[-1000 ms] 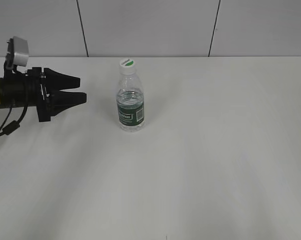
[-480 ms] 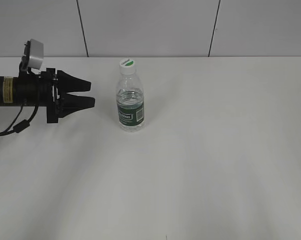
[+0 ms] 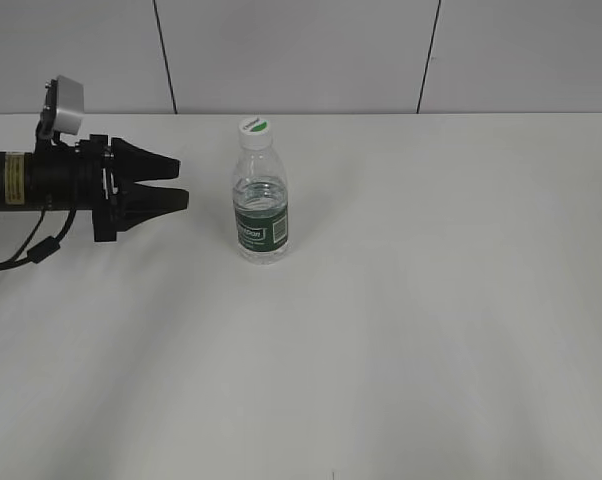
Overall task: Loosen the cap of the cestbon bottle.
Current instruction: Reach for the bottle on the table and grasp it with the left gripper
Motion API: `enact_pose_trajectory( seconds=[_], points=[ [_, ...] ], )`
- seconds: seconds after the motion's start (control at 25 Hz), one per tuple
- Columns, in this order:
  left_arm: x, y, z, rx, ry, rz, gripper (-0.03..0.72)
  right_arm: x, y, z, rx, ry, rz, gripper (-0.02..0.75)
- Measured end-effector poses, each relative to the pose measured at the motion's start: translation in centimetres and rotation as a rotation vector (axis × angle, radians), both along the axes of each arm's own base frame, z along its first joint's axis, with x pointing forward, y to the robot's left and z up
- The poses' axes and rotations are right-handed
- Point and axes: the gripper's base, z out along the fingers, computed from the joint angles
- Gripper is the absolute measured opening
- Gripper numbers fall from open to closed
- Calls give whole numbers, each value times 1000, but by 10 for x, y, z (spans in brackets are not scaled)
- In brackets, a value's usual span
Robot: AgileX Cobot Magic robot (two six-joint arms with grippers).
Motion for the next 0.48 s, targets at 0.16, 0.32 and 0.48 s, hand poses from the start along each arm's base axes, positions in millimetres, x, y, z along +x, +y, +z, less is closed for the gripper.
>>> enact_pose_trajectory(
  seconds=[0.16,0.32,0.48],
  points=[
    [1,-4,1,-12,-1,7,428,0,0,0,0,0,0,455],
    [1,-17,3,-35,2,4,509,0,0,0,0,0,0,455],
    [-1,-34,4,-52,12,-17,616,0,0,0,0,0,0,455]
  ],
)
